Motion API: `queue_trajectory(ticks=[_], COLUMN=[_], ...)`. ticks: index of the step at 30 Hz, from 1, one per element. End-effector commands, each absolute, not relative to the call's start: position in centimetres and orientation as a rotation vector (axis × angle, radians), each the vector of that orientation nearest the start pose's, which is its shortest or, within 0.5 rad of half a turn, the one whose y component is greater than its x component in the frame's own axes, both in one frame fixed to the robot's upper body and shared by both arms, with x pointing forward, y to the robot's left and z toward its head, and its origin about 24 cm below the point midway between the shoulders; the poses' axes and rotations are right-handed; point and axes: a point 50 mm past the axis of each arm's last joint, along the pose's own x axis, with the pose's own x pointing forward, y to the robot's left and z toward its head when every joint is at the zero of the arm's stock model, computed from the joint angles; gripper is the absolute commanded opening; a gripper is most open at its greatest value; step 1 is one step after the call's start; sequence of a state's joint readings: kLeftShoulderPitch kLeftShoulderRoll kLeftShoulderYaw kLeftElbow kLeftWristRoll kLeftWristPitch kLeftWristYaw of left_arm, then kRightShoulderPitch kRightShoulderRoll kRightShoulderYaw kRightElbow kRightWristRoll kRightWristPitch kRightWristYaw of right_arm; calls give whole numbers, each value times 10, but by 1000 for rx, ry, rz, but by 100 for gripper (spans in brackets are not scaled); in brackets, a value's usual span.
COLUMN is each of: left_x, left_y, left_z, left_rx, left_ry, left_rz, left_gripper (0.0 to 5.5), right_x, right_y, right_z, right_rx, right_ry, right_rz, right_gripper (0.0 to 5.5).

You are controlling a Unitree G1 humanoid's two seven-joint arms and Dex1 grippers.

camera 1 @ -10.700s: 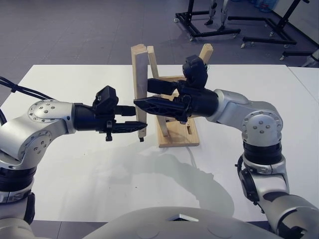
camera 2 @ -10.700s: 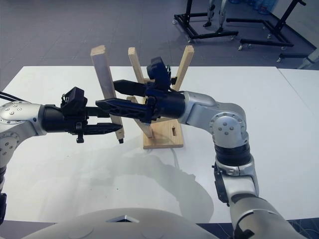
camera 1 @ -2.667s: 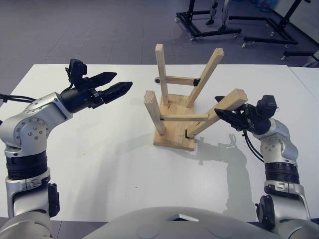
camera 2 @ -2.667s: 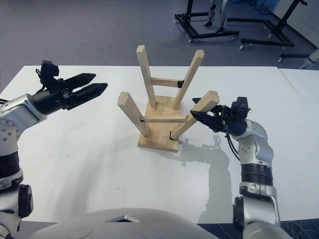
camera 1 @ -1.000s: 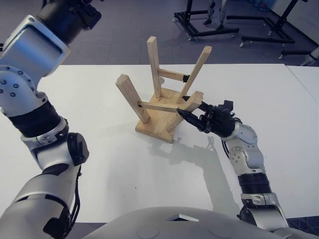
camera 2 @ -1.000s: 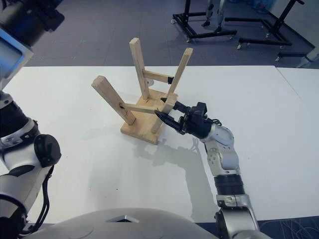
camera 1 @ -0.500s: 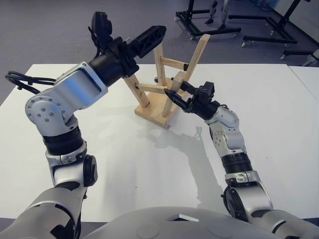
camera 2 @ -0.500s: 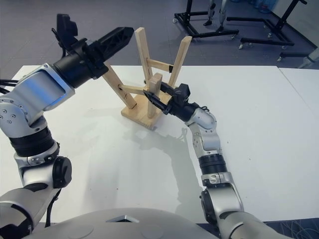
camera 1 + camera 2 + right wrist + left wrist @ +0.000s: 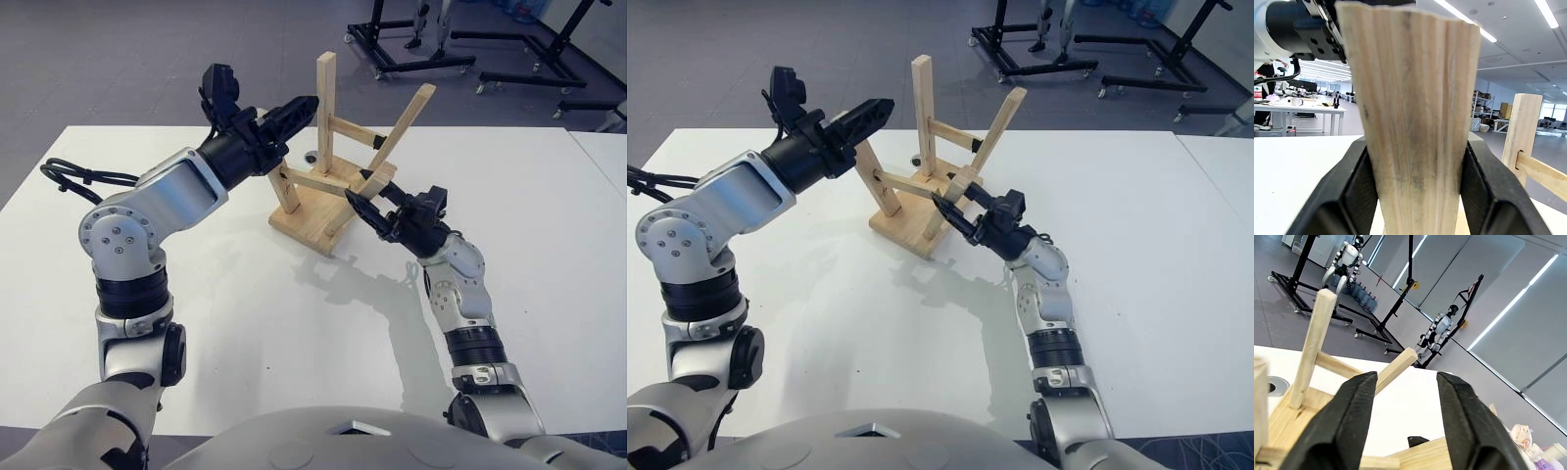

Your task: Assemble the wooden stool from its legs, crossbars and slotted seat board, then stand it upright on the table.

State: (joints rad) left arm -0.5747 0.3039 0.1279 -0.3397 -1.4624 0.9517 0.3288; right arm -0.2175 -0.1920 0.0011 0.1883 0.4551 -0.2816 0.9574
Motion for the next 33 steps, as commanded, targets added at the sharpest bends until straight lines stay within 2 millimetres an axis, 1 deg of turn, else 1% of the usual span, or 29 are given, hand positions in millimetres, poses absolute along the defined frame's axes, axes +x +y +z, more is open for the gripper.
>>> queue_trajectory(ticks=[1, 4, 7, 9, 12, 15, 19, 22, 23, 25, 27, 29, 31, 33], left_x=[276, 277, 277, 277, 276, 274, 271, 266, 265, 265, 270, 277, 283, 284], left_y=[106, 98, 93, 90, 81, 71, 69, 71, 71, 71, 72, 75, 76, 76], left_z=[207, 206, 204, 201, 192, 177, 152, 129, 124, 129, 140, 161, 191, 209], left_rx=[-588, -597, -583, -557, -507, -425, -291, -255, -260, -295, -319, -332, -345, -337], left_ry=[218, 218, 224, 236, 268, 298, 334, 383, 391, 368, 328, 262, 176, 128], left_rz=[-717, -738, -751, -753, -767, -782, -772, -762, -755, -755, -748, -741, -745, -750], left_gripper=[156, 115, 77, 35, 35, 35, 35, 35, 35, 35, 35, 35, 35, 35], right_x=[263, 263, 264, 266, 266, 265, 266, 266, 266, 265, 264, 263, 262, 261], right_y=[-140, -139, -137, -136, -135, -134, -131, -130, -130, -129, -128, -126, -125, -124], right_z=[73, 71, 74, 78, 81, 84, 88, 89, 89, 88, 86, 84, 82, 82], right_rx=[122, 127, 127, 126, 124, 121, 111, 107, 107, 98, 83, 64, 58, 56], right_ry=[-329, -324, -333, -344, -353, -353, -353, -347, -344, -332, -319, -303, -293, -289], right_rz=[957, 959, 969, 972, 975, 981, 1000, 1005, 1007, 1012, 1017, 1028, 1038, 1044], right_gripper=[209, 209, 209, 209, 209, 209, 209, 209, 209, 209, 209, 209, 209, 209])
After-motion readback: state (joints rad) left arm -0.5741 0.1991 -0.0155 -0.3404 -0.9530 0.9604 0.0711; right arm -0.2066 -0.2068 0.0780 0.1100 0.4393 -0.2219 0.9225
